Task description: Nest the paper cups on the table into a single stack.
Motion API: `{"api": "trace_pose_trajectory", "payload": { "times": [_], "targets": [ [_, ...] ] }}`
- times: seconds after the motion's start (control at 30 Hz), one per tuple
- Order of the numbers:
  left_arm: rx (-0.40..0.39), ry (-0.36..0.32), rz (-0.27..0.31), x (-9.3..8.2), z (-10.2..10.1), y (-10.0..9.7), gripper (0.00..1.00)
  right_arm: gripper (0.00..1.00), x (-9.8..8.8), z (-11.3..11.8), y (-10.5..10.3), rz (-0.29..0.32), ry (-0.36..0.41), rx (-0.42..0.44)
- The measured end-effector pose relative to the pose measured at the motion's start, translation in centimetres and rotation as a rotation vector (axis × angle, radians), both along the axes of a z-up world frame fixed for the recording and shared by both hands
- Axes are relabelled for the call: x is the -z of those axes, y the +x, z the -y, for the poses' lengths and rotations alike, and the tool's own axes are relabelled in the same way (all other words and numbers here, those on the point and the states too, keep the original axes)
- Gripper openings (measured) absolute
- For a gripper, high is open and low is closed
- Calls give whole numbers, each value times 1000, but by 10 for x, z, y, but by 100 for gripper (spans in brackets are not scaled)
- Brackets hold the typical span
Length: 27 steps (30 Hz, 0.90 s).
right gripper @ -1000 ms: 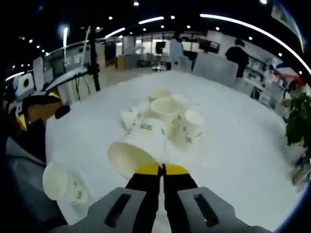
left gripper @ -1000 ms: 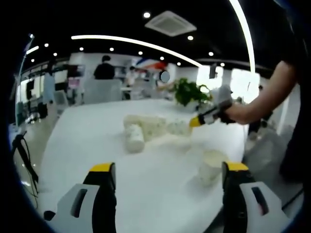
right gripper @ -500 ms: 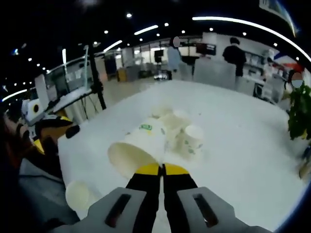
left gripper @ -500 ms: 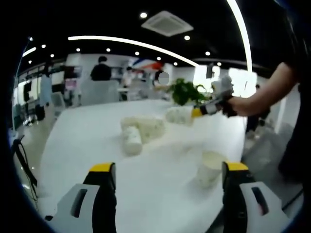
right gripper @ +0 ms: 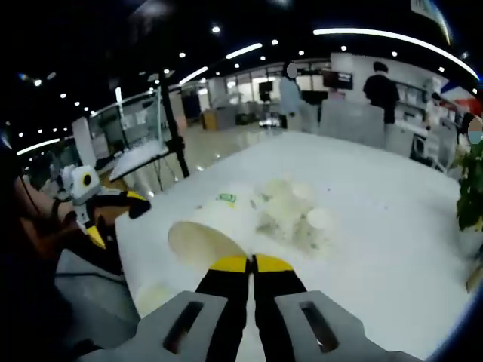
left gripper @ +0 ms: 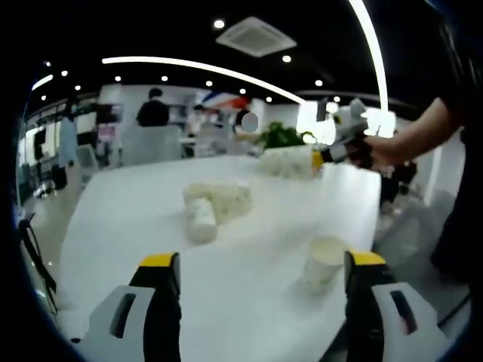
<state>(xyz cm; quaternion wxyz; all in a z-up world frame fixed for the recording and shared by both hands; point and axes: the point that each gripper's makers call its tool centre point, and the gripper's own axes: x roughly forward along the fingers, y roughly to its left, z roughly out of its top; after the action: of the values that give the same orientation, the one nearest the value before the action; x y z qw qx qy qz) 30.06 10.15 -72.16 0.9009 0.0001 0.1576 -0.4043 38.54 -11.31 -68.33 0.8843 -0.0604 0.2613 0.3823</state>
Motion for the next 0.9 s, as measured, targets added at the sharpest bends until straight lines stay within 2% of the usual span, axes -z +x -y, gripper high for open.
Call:
{"api": "trace_pose_trajectory", "payload": {
  "times": [0.23,0.47,0.53,0.57,0.77,0.9],
  "targets": [
    [0,1,-11,5,-1,-5,88,0,-9,-4,-9,13,-49,-67],
    [3,4,-13,6,1,-8,88,0,-14,-9,-25,15,-150,-187],
    [3,3,-13,6,1,-8,88,0,-13,-11,-34,-54,-154,-208],
    [4,4,-13,6,1,-8,88,0,-16,-14,-34,-66,-145,-211],
    [7,2,-15,7,3,-8,88,0,-28,-21,-42,-97,-179,-282],
    [5,-4,-13,7,5,-8,88,0,-40,-24,-46,-95,-208,-320]
  ]
}}
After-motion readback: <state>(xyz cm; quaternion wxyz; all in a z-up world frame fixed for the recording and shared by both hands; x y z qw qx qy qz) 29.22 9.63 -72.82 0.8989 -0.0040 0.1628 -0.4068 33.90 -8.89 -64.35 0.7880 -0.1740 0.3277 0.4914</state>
